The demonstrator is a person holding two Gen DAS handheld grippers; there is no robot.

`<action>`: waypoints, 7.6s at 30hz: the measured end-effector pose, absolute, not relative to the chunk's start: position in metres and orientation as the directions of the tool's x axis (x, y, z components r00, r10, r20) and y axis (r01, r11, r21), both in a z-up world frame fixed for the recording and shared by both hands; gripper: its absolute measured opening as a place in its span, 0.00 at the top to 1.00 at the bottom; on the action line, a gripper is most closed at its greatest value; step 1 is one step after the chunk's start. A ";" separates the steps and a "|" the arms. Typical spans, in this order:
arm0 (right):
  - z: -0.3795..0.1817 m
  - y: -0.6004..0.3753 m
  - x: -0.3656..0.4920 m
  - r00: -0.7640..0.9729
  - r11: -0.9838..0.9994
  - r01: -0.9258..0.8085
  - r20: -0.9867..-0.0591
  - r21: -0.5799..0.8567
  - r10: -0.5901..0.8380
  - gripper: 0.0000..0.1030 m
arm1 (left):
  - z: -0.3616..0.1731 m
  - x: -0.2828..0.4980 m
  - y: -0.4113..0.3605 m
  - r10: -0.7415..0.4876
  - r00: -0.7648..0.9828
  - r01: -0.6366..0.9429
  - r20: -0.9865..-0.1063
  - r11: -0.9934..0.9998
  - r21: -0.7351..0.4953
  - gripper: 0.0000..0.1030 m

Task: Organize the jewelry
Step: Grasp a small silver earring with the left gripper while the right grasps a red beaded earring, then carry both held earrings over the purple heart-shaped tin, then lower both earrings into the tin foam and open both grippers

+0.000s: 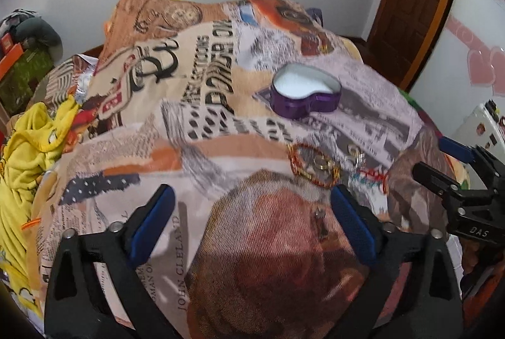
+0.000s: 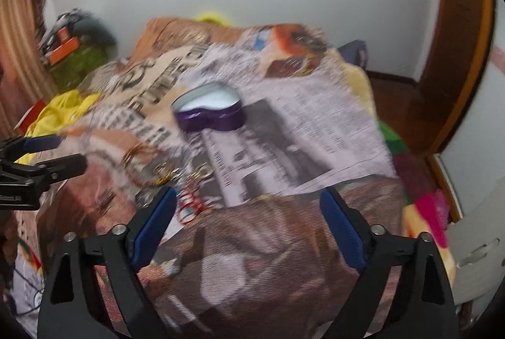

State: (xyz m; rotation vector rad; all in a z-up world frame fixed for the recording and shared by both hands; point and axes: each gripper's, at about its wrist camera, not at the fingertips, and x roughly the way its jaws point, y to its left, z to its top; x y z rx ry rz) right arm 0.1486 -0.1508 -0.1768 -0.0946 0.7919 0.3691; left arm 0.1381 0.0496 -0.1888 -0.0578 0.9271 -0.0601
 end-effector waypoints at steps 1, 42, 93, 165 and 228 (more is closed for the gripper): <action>-0.180 -0.149 0.149 0.629 0.926 -0.372 -0.718 0.060 0.299 0.19 | -0.192 0.138 0.049 -0.087 0.584 0.036 -0.807 0.996 -0.082 0.15; -0.214 -0.107 0.163 0.448 0.823 -0.551 -0.782 0.139 0.433 0.90 | -0.213 0.140 0.012 -0.238 0.507 0.210 -0.828 0.966 -0.149 0.95; -0.123 -0.114 0.225 0.685 0.867 -0.482 -0.565 0.122 0.460 0.93 | -0.119 0.227 0.022 -0.163 0.764 0.134 -0.624 0.987 -0.094 1.00; -0.168 -0.087 0.283 0.555 0.846 -0.512 -0.694 0.149 0.459 0.93 | -0.166 0.280 0.027 -0.256 0.601 0.231 -0.758 0.963 -0.142 0.89; -0.120 -0.117 0.195 0.664 0.892 -0.451 -0.660 0.024 0.353 0.65 | -0.119 0.206 0.037 -0.184 0.669 0.188 -0.720 0.979 -0.076 0.61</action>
